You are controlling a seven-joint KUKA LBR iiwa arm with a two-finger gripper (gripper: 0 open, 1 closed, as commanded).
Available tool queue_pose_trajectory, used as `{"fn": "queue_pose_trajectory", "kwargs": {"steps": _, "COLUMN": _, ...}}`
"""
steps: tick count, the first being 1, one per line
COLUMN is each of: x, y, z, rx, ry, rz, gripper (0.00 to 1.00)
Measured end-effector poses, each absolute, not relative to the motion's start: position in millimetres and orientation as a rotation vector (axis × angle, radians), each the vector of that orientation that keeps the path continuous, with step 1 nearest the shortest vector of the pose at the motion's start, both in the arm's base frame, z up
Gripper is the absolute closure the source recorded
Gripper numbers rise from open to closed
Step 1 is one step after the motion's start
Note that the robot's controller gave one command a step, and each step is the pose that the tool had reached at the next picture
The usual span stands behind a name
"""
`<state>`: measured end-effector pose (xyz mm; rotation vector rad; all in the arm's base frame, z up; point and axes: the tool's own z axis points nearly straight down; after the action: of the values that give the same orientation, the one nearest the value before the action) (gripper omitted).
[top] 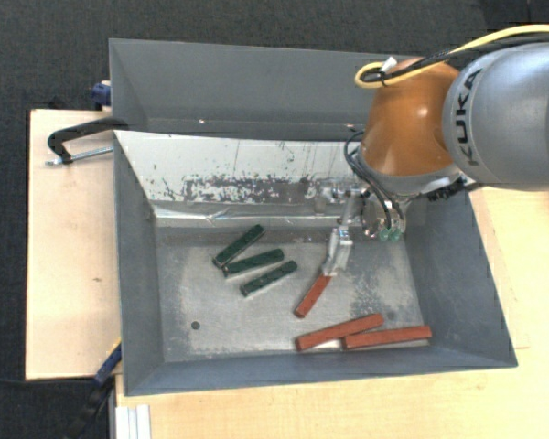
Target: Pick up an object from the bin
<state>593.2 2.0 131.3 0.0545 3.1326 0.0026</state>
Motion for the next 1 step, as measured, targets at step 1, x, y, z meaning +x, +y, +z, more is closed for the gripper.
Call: {"fn": "queue_pose_trajectory", "kwargs": {"steps": 1, "x": 593.8, "y": 8.5, "z": 83.0, "rx": 0.053, "ry": 3.140, "rz": 0.002, "gripper": 0.00}}
